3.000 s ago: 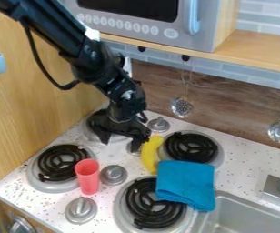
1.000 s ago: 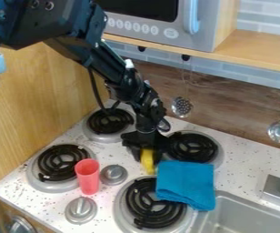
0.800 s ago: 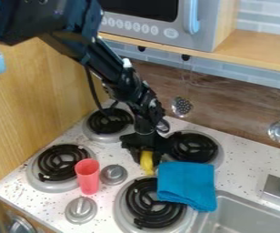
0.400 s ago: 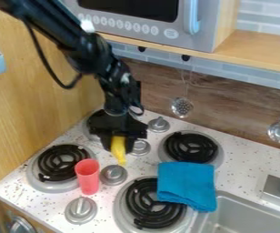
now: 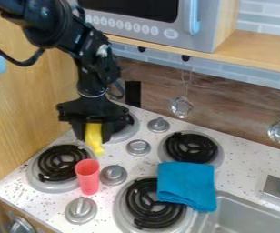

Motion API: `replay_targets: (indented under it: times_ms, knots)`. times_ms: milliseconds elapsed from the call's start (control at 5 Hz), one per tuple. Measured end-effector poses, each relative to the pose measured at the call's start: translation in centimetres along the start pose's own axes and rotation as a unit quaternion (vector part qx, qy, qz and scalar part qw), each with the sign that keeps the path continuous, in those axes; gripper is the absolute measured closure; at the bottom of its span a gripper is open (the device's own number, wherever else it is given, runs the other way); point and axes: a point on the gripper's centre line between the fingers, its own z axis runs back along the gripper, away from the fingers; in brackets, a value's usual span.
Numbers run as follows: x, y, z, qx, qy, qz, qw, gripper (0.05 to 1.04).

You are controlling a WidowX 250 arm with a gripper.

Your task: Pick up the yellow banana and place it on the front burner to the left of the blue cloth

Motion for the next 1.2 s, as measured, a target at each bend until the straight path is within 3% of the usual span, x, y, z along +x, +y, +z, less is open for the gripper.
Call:
replay_targets:
  times_ms: [200, 400, 600, 800, 1200]
  knots:
    - [-3.2, 0.6, 0.1, 0.001, 0.049, 0.026, 0.9985, 0.501]
    - [-3.1, -4.9, -4.5, 0.014, 0.113, 0.076, 0.9906, 0.5]
    - [-5.2, -7.3, -7.3, 0.025, 0.16, 0.101, 0.9816, 0.5]
    - [-5.8, -8.4, -9.5, 0.021, 0.177, 0.138, 0.9742, 0.5]
    - [-4.8, -9.1, -9.5, 0.021, 0.173, 0.165, 0.9708, 0.455]
